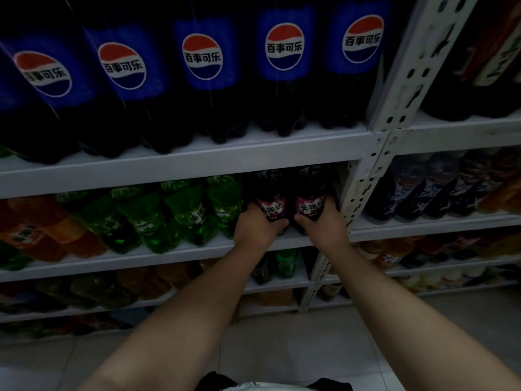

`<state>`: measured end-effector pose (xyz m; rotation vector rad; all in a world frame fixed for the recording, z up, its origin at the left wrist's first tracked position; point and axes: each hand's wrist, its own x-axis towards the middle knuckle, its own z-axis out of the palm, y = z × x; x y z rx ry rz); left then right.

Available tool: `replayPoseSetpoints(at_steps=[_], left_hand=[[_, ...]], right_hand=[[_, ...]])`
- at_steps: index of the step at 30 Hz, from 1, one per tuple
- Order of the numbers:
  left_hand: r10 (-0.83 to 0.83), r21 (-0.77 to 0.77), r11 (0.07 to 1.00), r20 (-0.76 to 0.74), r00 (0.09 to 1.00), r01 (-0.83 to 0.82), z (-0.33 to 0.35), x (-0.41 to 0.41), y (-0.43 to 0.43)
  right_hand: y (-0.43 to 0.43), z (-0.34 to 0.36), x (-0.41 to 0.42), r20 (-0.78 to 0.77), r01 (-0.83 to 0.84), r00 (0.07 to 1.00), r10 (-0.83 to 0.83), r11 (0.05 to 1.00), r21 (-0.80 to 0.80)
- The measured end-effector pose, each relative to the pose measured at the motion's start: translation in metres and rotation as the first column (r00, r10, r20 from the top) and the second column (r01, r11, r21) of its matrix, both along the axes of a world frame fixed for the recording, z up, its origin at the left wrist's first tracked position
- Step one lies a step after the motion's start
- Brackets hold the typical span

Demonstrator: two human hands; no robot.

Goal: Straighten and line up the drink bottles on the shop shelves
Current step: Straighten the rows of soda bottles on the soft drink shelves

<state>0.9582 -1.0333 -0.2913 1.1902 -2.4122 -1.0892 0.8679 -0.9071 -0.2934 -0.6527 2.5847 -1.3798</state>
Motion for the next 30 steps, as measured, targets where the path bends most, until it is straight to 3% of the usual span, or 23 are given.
replayPoseSetpoints(at_steps=[3,15,18,21,26,30], left_hand=[[0.035,-0.057,0.998,0.023,0.999,-0.034,-0.002,0.003,0.005],[-0.096,0.002,0.995,0.044,0.994,0.096,0.010,0.013,-0.001],[-0.135,-0.071,0.988,0.067,0.989,0.140,0.010,0.038,-0.004],[-0.026,-0.076,0.997,0.012,1.000,0.027,0.004,0.078,-0.016],[0.174,-0.024,0.984,-0.146,0.974,-0.179,0.004,0.123,-0.046],[0.097,0.032,0.995,-0.263,0.960,-0.092,0.011,0.121,-0.052]], right_hand=[[0.000,-0.002,0.003,-0.002,0.001,1.000,-0.001,1.000,-0.001],[-0.005,0.004,0.016,0.006,0.072,0.997,-0.072,0.997,-0.011],[-0.002,0.005,0.038,-0.078,0.166,0.982,-0.172,0.983,-0.072],[-0.003,-0.005,0.078,-0.224,0.260,0.937,-0.268,0.963,-0.065],[-0.041,0.012,0.115,-0.185,-0.041,0.982,0.034,0.999,-0.033],[-0.077,0.049,0.121,-0.339,-0.187,0.928,0.155,0.980,-0.064]])
